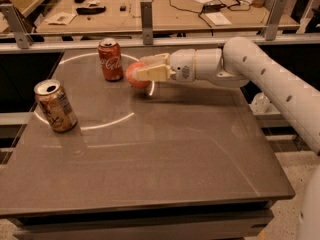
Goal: Move apple near coke can
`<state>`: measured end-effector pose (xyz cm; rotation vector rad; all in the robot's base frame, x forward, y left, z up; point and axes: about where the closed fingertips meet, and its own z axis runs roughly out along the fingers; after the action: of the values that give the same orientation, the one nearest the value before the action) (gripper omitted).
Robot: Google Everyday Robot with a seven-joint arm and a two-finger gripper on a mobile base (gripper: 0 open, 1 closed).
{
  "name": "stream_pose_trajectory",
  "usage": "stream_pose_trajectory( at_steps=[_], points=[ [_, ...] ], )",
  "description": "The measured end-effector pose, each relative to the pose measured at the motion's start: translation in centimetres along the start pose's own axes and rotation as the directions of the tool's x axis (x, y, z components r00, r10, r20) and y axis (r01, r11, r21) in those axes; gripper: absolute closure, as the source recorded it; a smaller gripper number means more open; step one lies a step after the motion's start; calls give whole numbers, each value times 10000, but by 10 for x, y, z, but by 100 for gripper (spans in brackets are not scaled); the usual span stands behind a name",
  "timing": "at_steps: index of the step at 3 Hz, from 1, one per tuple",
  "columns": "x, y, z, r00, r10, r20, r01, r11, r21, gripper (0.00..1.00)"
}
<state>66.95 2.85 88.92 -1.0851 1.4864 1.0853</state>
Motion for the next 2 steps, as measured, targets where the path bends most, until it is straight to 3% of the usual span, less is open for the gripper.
stream_pose_trajectory(
  at_steps=[2],
  points=[
    [4, 1, 22, 9997, 56, 239, -47, 9994, -353, 100]
  ],
)
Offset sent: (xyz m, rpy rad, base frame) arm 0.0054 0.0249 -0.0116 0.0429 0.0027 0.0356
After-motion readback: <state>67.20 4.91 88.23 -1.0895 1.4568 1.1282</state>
